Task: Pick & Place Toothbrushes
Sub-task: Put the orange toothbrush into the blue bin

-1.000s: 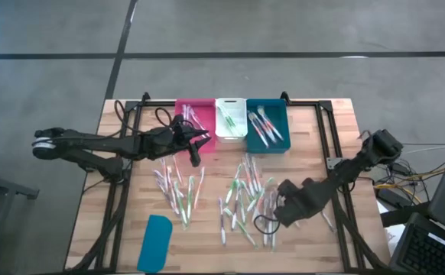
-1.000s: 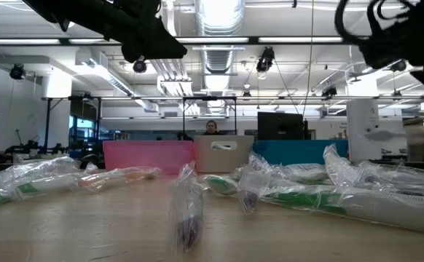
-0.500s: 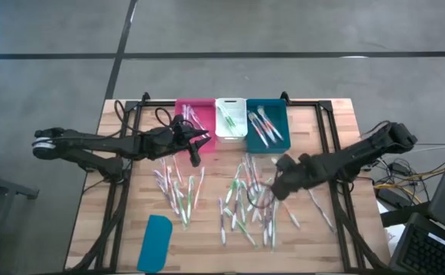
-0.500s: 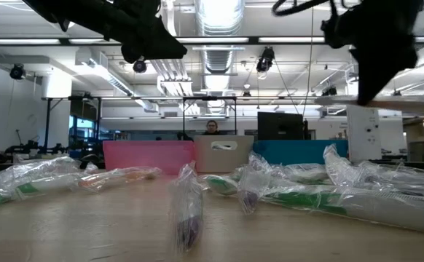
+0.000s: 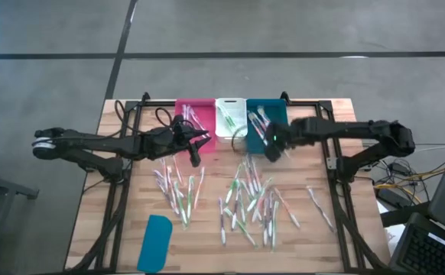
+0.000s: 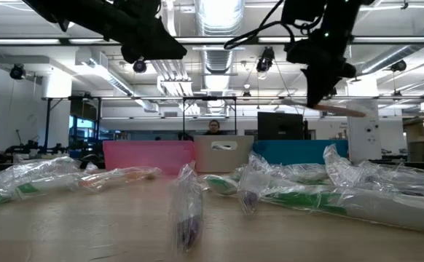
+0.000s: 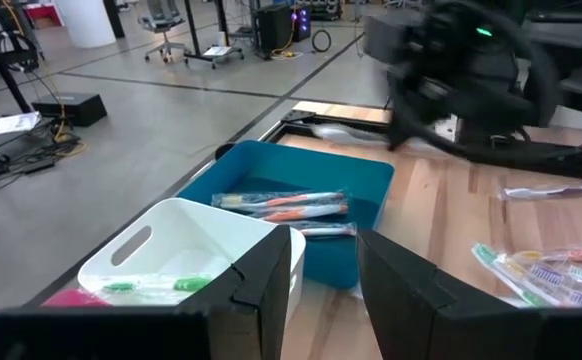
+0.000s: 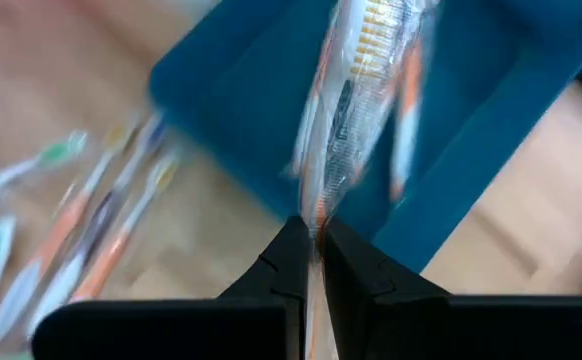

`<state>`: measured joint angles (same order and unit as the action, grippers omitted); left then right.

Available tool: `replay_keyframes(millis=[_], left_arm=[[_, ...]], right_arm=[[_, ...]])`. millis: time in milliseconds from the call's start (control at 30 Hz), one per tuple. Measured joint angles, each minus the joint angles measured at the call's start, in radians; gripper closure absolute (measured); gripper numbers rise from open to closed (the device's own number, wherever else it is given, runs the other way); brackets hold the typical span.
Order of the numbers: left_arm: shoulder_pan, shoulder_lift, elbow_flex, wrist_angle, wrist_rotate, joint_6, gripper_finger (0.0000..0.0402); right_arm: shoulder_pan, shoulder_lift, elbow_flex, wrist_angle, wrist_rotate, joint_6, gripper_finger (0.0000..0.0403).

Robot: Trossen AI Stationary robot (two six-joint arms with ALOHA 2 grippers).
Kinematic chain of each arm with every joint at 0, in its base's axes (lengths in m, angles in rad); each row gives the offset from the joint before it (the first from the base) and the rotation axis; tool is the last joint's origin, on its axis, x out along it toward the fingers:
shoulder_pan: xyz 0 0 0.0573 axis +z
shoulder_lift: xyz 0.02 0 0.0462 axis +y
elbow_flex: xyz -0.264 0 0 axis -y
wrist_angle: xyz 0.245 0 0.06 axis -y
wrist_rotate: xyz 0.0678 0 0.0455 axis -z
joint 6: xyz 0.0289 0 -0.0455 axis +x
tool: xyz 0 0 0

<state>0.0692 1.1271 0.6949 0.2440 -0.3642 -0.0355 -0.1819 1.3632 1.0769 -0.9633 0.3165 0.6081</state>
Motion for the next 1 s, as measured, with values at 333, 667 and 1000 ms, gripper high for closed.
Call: replay_keyframes(millis=[333, 667, 1000], left_arm=[[0.000, 0.000, 0.000, 0.000, 0.000, 0.001, 0.0280], [0.001, 0.000, 0.000, 0.000, 0.000, -0.007, 0.0280], [0.000, 0.000, 0.000, -0.007, 0.000, -0.009, 0.0280]], right_arm=[[-0.260, 0.036, 0.005, 0.204, -0.103, -0.211, 0.0390], [-0.410, 0.217, 0.048, 0.255, -0.156, -0.303, 0.0390], [-0.463, 0.385, 0.122, 0.262, -0.216, -0.328, 0.0388]])
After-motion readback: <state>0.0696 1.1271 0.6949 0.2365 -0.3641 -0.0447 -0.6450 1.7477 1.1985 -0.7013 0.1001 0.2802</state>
